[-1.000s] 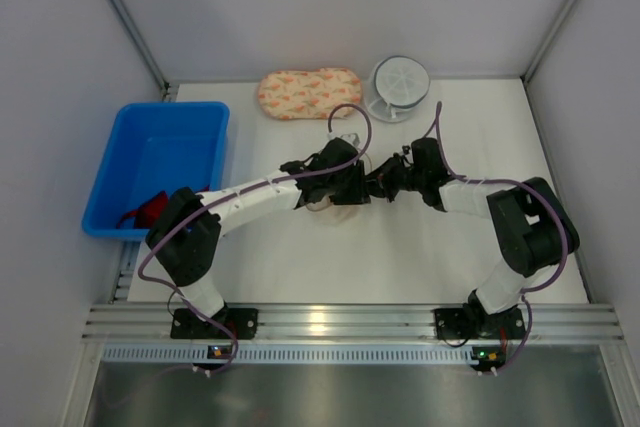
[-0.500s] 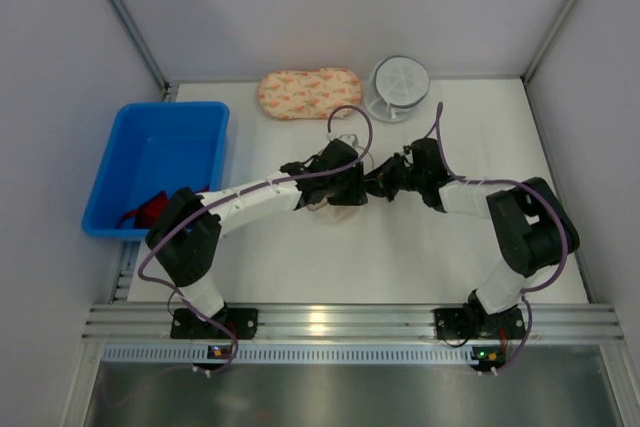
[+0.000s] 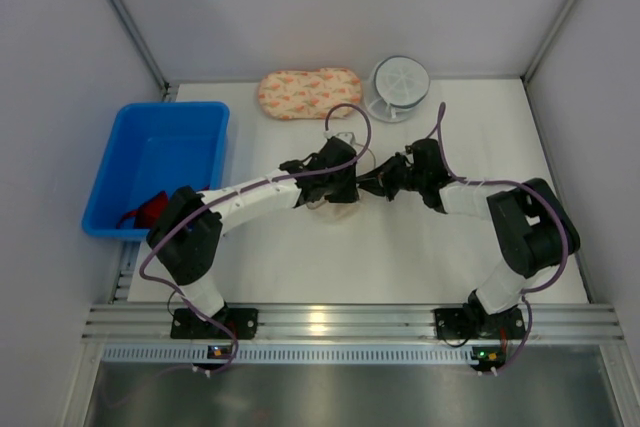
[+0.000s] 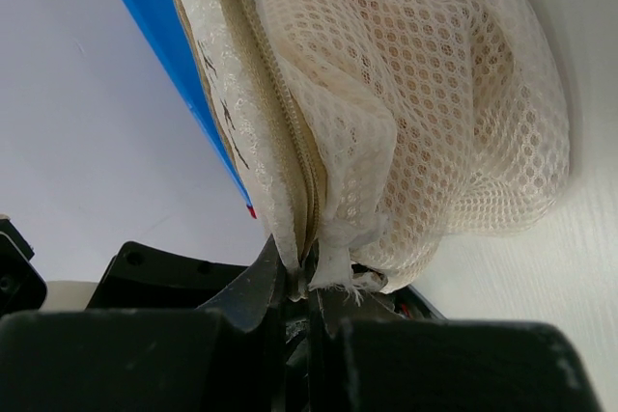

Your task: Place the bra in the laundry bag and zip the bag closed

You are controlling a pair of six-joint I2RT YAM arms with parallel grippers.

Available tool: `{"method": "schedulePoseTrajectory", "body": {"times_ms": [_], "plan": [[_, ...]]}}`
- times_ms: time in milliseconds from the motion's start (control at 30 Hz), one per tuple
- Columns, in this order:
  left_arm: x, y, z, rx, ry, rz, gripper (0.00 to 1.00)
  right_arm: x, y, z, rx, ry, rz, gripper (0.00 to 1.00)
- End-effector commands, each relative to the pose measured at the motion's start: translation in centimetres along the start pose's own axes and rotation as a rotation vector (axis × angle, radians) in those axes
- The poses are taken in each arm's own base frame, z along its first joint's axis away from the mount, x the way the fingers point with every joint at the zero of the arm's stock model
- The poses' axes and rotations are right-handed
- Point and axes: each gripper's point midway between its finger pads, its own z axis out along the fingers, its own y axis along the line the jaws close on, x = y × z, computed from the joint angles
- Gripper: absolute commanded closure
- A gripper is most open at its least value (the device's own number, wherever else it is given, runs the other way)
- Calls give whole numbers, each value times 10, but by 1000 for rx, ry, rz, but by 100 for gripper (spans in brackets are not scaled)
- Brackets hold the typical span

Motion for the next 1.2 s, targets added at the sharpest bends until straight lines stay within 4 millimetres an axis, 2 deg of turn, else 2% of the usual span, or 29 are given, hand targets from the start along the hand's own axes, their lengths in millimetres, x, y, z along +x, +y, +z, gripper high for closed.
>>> {"method": "schedulePoseTrajectory", "body": {"times_ms": [0,167,200,333,400,600,667,700,833,867,1000,1033,1167], "plan": [[-49,1,0,-13,-149,-15,83,43,9,-10,-29,153,-42,100],[-49,-5,-2,18,-141,-17,99,42,10,-10,-30,148,-51,100],[-48,-6,-2,21,-141,-16,100,42,9,-10,-28,150,-54,100],[-38,-1,-9,30,-121,-11,100,33,9,-9,-18,136,-75,100],[-35,2,-19,39,-120,-2,100,26,8,-11,-11,122,-86,100],[-8,34,-34,18,-59,11,100,11,6,-19,14,77,-143,100],[-8,38,-41,21,-70,17,100,6,4,-20,21,69,-146,100],[-1,38,-43,41,-43,20,100,5,3,-20,24,68,-147,100],[5,41,-50,55,-36,45,100,-4,7,-20,34,60,-185,100],[5,41,-54,62,-40,51,100,-6,2,-21,56,60,-194,100],[15,45,-62,93,-23,91,100,-18,3,-22,81,39,-237,100],[16,45,-64,106,-22,126,100,-23,10,-23,73,28,-259,100],[24,41,-79,177,-26,224,100,-48,17,-26,86,1,-311,100]]}}
